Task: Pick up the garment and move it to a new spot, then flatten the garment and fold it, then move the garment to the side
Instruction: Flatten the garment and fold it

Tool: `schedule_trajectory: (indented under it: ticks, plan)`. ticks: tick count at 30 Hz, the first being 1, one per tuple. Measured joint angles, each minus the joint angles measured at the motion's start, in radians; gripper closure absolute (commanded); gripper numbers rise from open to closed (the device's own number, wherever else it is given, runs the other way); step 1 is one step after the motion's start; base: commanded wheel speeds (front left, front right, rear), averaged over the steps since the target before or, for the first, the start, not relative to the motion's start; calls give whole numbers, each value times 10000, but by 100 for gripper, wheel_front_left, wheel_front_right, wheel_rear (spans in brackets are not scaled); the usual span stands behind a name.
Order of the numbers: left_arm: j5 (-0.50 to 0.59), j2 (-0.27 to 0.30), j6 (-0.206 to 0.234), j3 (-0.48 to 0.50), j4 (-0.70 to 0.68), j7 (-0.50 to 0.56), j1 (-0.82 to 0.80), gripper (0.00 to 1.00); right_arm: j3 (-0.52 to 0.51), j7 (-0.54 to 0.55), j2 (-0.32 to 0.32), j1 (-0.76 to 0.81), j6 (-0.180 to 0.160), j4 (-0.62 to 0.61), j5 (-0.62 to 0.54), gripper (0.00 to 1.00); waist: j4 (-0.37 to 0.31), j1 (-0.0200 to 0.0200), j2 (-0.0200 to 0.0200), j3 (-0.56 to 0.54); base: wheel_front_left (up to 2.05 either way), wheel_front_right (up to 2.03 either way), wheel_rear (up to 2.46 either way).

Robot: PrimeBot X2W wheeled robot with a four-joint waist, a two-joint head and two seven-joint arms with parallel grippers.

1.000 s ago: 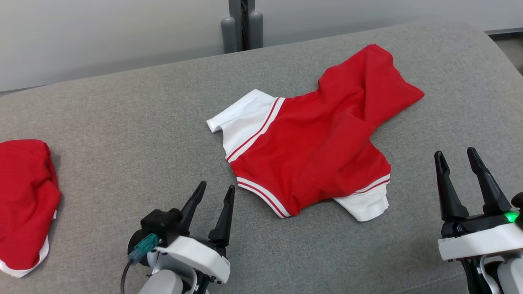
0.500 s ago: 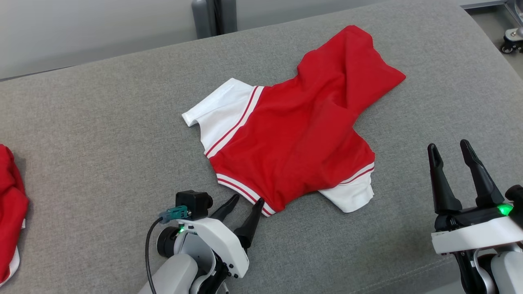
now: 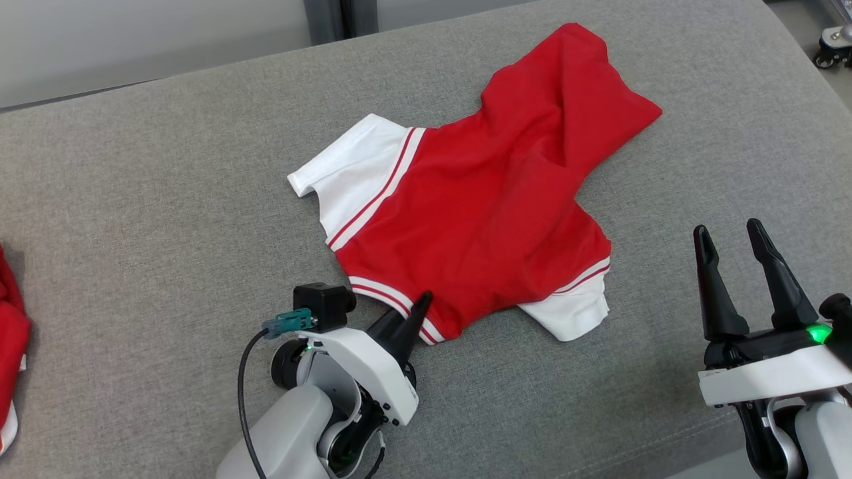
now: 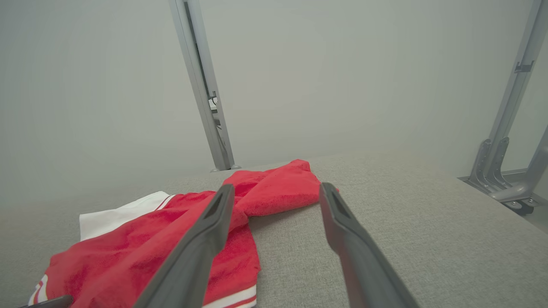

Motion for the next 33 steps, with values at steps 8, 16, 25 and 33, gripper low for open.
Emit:
schedule_trajectory:
  ticks: [8,16,25,33]
  plan:
    - [280,424,-29,658,169,-1624,-586,100,-36,0,27,-19,0,77,-146,0,133,0,0,-129,0,0,0]
    - [690,1014,286,2435,-796,-2098,-765,100,88,0,134,-15,0,194,-284,0,220,0,0,-389,0,0,0]
    - [2587,825,522,4767,-2696,-2113,-325,100,111,0,207,-18,0,209,-301,0,120,0,0,-408,0,0,0]
    - [4454,520,1101,4648,-1499,-2113,-839,94,382,0,336,-185,0,215,-314,0,-136,0,0,-121,0,0,0]
